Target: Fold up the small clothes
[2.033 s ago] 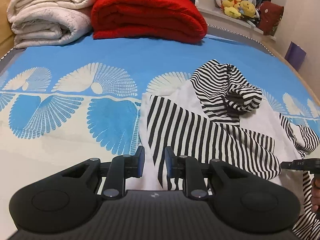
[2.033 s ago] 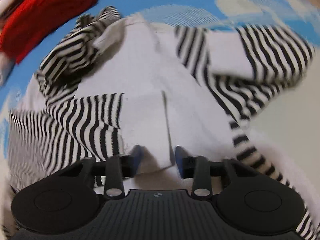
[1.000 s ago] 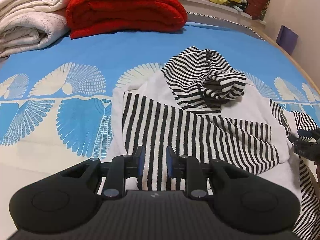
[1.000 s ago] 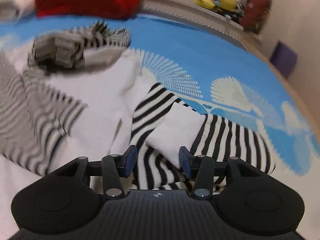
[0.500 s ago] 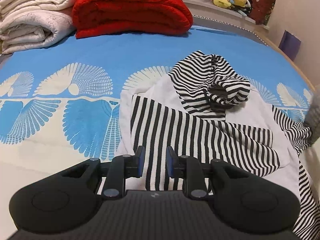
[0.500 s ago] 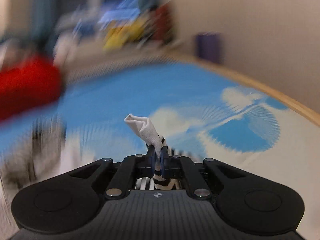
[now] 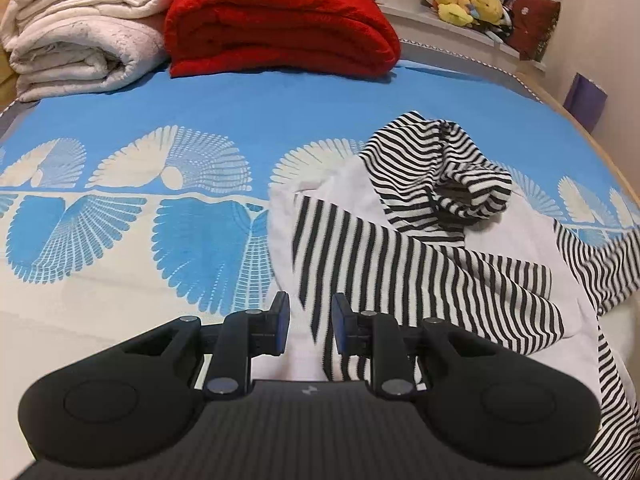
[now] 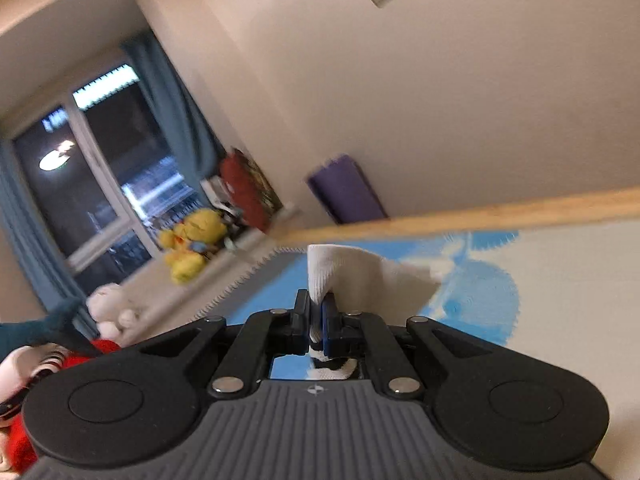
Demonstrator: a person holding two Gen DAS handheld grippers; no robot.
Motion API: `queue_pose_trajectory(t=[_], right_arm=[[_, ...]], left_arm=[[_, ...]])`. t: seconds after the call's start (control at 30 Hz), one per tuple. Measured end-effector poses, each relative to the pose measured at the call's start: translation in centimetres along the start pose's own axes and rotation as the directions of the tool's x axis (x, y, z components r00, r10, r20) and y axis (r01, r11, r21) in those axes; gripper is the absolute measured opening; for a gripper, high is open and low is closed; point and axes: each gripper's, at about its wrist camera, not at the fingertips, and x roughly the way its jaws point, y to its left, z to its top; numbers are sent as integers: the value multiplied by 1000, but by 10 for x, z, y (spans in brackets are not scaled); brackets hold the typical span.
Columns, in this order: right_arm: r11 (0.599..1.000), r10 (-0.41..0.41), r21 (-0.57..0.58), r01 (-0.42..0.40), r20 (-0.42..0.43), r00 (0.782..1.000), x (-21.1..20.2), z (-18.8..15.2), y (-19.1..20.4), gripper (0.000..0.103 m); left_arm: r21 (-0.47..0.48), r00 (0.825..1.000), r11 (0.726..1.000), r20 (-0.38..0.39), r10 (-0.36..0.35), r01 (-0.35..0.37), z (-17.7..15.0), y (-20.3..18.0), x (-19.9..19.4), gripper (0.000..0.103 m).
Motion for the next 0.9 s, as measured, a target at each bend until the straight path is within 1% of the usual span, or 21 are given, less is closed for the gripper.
queue_pose_trajectory(t=[0.07,0.1,0.13,0.17,0.2,0.27,0.33,0.37,0.4,0.43,0.47,0.5,0.53,0.57,0.6,0.63,0.7,0.77,0.83,0.87,0.9], right_arm=[[995,91,-48,-93,-43,995,-1,-19,32,5],[978,175,-98,-181,-74,982,-5,-32,58,5],[955,247,-141,-260,-106,963,-11,-45,80,5],[915,331,-190,-357,-155,931,-18,-61,105,5],[851,417,-242,-466,-228,880,-28,-83,131,5],[706,516,-312,-636,-388,764,-52,-134,176,6],[532,528,-318,-785,-600,601,-73,-196,211,8],[473,496,-306,-826,-682,537,-79,-227,221,9],[433,438,-293,-853,-758,483,-84,-257,227,11],[408,355,-279,-869,-829,433,-87,-285,230,12],[391,284,-269,-880,-875,393,-88,-304,231,12],[380,231,-267,-886,-900,370,-89,-315,230,12],[369,200,-275,-888,-909,364,-89,-318,227,13],[359,190,-292,-886,-907,376,-87,-316,224,14],[362,192,-312,-878,-897,398,-83,-309,220,18],[383,191,-332,-862,-885,426,-71,-296,218,28],[453,151,-388,-802,-854,498,-50,-281,205,39],[519,98,-448,-728,-815,571,-27,-263,184,39],[600,-18,-525,-603,-763,646,-2,-253,154,39],[630,-80,-559,-539,-738,670,8,-250,142,39],[656,-162,-595,-465,-712,683,21,-246,126,39]], left_arm=[[-13,1000,1000,2,3,-3,0,4,-2,25],[-18,1000,1000,4,6,-6,0,6,-3,25],[-23,1000,1000,6,8,-8,0,8,-5,25],[-29,1000,1000,7,10,-10,1,11,-6,25],[-36,1000,999,7,12,-12,1,14,-7,25],[-53,1000,998,9,17,-16,2,20,-8,25],[-71,1000,997,7,20,-19,4,25,-7,25],[-79,1000,997,2,20,-20,5,27,-6,25],[-86,1000,996,-5,18,-19,5,29,-5,25],[-94,1000,995,-12,15,-16,6,30,-4,26],[-100,1000,995,-16,12,-14,6,31,-3,27],[-103,1000,995,-19,9,-11,6,31,-3,27],[-103,1000,995,-21,5,-7,6,30,-2,27],[-100,1000,995,-21,1,-3,6,30,-2,27],[-99,1000,995,-22,-4,2,7,29,-2,27],[-100,1000,995,-24,-11,8,7,28,-1,27],[-118,999,993,-38,-34,30,7,28,5,27],[-153,995,986,-71,-77,66,5,28,14,27],[-195,984,974,-112,-136,112,2,27,27,27],[-215,979,968,-127,-156,127,1,26,33,27],[-240,972,960,-147,-183,144,-1,26,41,27]])
